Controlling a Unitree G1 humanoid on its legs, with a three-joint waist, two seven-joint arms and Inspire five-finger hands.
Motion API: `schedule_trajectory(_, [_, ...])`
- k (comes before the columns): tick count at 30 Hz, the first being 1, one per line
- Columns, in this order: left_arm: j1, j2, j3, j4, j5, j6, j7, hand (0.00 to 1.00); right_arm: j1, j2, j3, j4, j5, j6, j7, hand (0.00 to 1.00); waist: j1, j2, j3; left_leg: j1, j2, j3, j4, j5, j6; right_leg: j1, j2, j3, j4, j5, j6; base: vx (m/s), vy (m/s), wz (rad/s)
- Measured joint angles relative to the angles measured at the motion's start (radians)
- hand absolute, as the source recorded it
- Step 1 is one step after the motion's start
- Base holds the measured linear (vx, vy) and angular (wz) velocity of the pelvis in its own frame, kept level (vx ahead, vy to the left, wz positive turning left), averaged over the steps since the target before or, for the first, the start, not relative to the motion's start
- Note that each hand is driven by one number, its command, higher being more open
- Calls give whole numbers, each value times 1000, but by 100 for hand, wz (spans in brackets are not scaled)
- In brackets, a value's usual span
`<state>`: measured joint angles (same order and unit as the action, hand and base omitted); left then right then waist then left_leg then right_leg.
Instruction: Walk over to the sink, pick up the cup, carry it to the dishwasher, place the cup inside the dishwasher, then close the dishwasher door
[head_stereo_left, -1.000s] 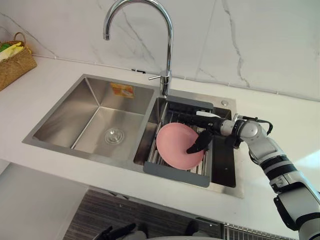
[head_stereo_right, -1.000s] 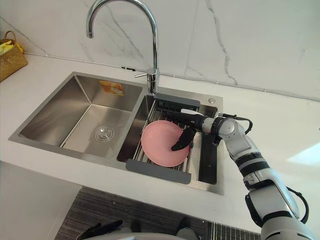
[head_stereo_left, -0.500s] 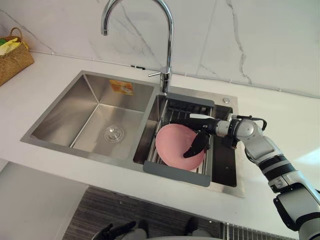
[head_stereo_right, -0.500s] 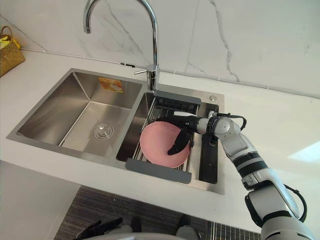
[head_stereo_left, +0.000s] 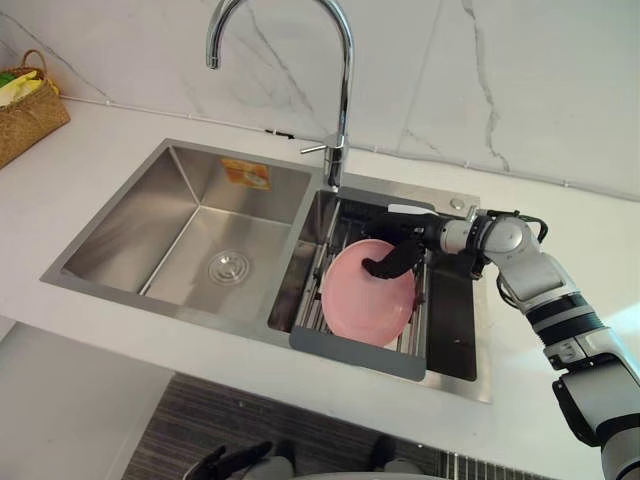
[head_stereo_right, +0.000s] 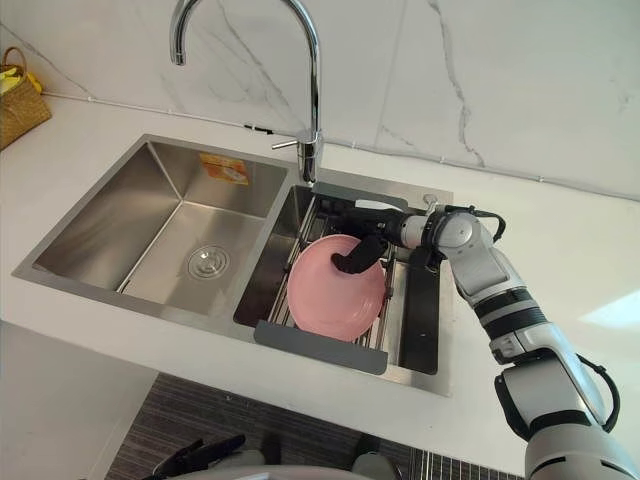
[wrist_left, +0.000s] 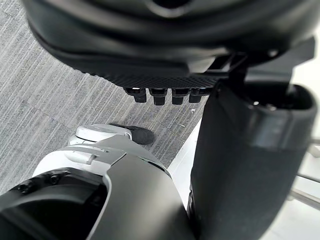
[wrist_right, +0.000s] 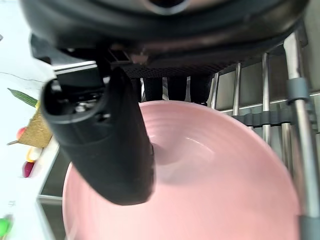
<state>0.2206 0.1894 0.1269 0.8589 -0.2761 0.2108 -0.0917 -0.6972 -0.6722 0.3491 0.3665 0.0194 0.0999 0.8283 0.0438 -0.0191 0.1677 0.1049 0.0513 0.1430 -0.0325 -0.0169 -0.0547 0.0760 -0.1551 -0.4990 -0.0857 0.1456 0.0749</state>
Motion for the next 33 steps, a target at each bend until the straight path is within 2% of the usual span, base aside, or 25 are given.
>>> schedule_trajectory(11, [0, 15, -7, 0, 0, 1, -2, 100, 3, -34, -29, 1, 79, 30, 61, 0, 0, -16, -9, -2, 0, 3, 2, 0, 0, 0, 0, 5, 0, -4, -1, 0, 0, 0])
schedule_trajectory(16, [1, 22, -7, 1, 0, 1, -2, 100, 14, -36, -29, 2, 98, 27, 44, 0, -2, -27, -16, -1, 0, 4, 0, 0, 0, -1, 0, 5, 0, -5, 0, 0, 0, 0])
schedule_trajectory(19, [3, 24, -6, 1, 0, -1, -1, 100, 40, -49, -45, -10, 98, -1, -10, 0, -4, -30, -18, -1, -1, 5, 0, 0, 0, -2, -1, 5, 0, -5, 0, 0, 0, 0])
schedule_trajectory(22, [5, 23, -1, 0, 0, -1, -1, 100, 53, -82, -122, -93, 105, -5, -93, 0, -8, -30, -18, -2, 0, 19, -5, 1, 2, -14, 6, 21, 0, -5, 0, -1, 1, -15])
schedule_trajectory(24, [6, 23, 2, 1, 0, 0, 0, 100, 54, -99, -210, -147, 120, -12, -154, 0, -10, -31, -18, 1, 4, 38, -6, 0, 3, -21, 11, 40, 0, -5, -1, -4, 1, -24])
schedule_trajectory(28, [13, 23, 5, 14, 2, -7, 5, 100, 59, -139, -366, -235, 193, -41, -287, 0, -40, -30, -19, 20, 11, 68, -14, -2, 4, -25, 20, 76, 0, -4, -2, 8, -2, -27])
schedule_trajectory(33, [7, 20, 1, 56, 2, -25, 13, 100, 134, -154, -425, -272, 235, -63, -331, 0, -68, -31, -27, 45, 19, 118, -14, -14, 2, -27, 32, 126, 0, 0, -6, -22, 0, -29])
